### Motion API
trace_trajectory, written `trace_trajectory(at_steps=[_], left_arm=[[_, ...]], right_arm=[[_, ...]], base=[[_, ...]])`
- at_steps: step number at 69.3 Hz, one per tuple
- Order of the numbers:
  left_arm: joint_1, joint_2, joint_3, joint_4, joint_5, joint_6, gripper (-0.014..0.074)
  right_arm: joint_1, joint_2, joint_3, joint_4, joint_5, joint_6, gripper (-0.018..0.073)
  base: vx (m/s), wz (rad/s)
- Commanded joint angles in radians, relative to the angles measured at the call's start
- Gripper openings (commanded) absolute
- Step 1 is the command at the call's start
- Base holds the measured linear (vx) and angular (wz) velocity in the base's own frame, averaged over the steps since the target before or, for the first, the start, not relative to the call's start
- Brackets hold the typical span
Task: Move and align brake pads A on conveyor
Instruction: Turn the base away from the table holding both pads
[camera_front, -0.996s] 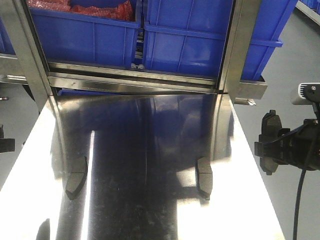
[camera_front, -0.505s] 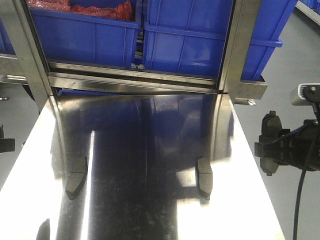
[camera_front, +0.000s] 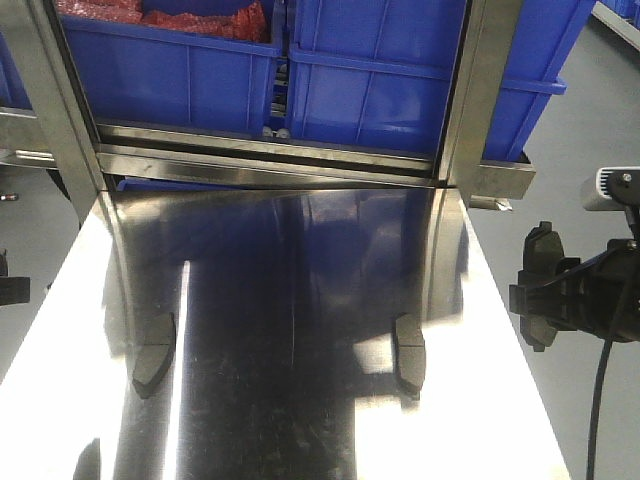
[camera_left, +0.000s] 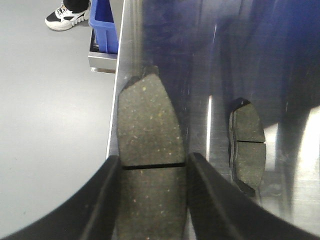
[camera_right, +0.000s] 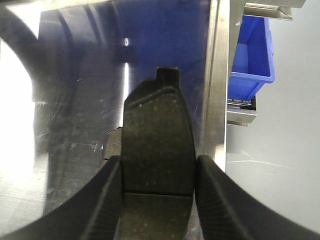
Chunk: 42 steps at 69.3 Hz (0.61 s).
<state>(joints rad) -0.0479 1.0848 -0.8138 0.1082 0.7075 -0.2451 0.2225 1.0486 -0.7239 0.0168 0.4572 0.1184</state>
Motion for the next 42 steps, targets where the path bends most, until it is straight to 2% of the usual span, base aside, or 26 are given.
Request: trace_trajectory(at_steps=[1, 17, 42], left_arm=[[-0.003, -0.022, -0.027, 0.006, -0.063, 0.000, 0.0108], [-0.003, -0.022, -0.027, 0.006, -0.064, 0.000, 0.0108], [-0.003, -0.022, -0.027, 0.006, -0.063, 0.000, 0.0108]], right_arm=[[-0.003, -0.021, -0.029, -0.006, -0.075, -0.005, 0.0060], [-0.003, -0.021, -0.029, -0.006, -0.075, -0.005, 0.0060], [-0.003, -0.021, -0.029, -0.006, -0.075, -0.005, 0.0060]], base=[[-0.01, 0.04], [-0.04, 0.17], [-0.10, 0.41]])
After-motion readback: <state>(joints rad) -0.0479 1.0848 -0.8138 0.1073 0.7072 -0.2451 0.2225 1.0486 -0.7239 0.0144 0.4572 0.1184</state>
